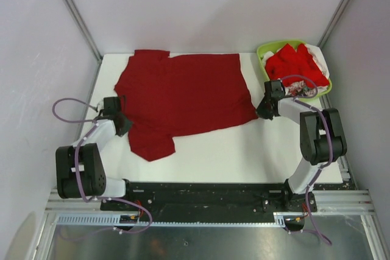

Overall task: Fold and stack the t-shirts
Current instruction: Flatten out the tshirt

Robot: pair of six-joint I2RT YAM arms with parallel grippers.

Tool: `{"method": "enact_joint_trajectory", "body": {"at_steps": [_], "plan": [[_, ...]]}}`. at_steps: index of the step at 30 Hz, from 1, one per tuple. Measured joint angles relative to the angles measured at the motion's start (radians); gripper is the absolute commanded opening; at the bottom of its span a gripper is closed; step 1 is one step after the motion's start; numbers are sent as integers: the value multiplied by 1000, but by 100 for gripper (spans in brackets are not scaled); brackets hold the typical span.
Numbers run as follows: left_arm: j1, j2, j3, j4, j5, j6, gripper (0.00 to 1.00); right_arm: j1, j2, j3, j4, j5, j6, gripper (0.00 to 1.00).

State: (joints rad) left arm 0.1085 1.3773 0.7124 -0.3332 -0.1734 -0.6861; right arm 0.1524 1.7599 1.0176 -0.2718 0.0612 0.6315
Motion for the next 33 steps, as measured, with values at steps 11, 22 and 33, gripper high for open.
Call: {"method": "enact_joint_trajectory", "body": {"at_steps": [11,22,33], "plan": [[1,-99,-1,-113,-79,-11,0,26,-150,-147,-35,16,2,0],[1,-211,-2,-253,-151,-6,1,67,-354,-241,-114,45,4,0],[1,-229,-31,-317,-182,-13,1,105,-442,-283,-138,68,4,0]]}}
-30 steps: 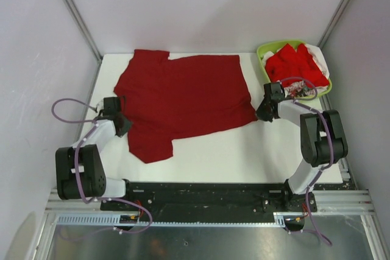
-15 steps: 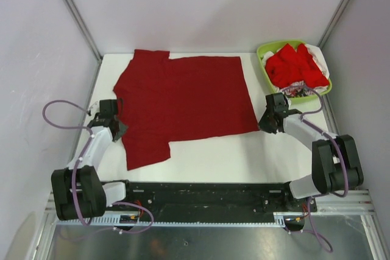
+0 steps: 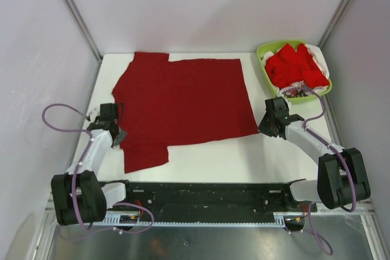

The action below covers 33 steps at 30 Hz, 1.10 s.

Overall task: Fold and stack the t-shirts
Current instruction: Fold the flattened tshirt in 1/3 of the way

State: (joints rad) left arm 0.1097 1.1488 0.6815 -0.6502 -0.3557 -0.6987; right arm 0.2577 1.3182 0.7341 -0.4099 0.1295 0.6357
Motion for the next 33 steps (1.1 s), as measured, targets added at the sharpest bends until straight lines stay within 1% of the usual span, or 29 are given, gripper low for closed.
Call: {"method": "enact_joint_trajectory", "body": {"at_steps": [2,5,10,18,25,33], "plan": [[0,10,14,-11,0,5,0,0,0,0,12,1,0,0],[-9,55,75,-19,0,20,0,2,17,10,31,2,0,0],[-43,171,193,-6,0,43,0,8,116,68,83,5,-3,0],[-58,278,283,8,19,87,0,11,228,181,137,24,-16,0],[-59,331,346,34,40,117,0,6,291,272,162,42,-35,0],[-59,378,411,41,61,132,0,-23,353,312,171,41,-45,0]]}}
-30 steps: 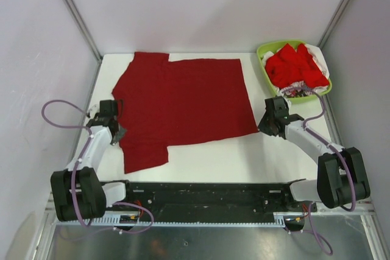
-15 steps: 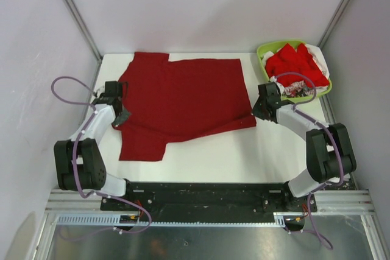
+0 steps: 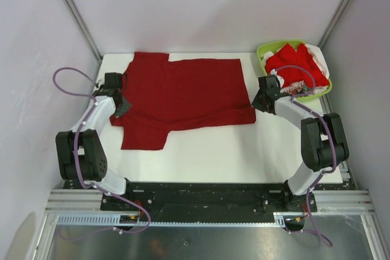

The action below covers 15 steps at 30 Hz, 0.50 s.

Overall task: Fold and stack the t-shirts
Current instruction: Fold the flattened tshirt in 1/3 of the way

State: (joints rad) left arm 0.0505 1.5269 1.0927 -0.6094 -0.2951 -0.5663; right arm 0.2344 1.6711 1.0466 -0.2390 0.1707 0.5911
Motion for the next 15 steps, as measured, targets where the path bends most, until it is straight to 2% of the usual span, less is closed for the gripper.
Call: {"method": "enact_joint_trajectory", "body": {"at_steps": [15], "plan": [[0,44,88,2,22,1,0,-14,76,92,16,-3,-2,0]]}}
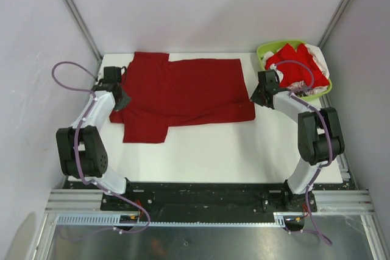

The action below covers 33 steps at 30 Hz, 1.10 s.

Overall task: Fold and stack the t-shirts
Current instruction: Fold the flattened tshirt in 1/3 of the way

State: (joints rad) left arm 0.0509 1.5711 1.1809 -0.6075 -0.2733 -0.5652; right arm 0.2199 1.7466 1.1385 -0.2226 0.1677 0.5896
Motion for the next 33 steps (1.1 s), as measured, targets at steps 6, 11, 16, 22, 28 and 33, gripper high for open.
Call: {"method": "enact_joint_trajectory", "body": {"at_steps": [6,11,16,22,28,33], "plan": [[5,21,32,0,9,6,0,-2,29,23,8,0,-3,0],[11,27,45,0,16,9,0,-6,38,33,11,1,-4,0],[27,28,48,0,19,9,0,-11,45,40,13,4,-4,0],[35,41,66,0,23,8,0,-16,60,57,22,4,-4,0],[40,72,93,0,26,6,0,-17,92,75,32,2,-3,0],[42,94,112,0,26,5,0,-17,117,90,38,0,-3,0]]}}
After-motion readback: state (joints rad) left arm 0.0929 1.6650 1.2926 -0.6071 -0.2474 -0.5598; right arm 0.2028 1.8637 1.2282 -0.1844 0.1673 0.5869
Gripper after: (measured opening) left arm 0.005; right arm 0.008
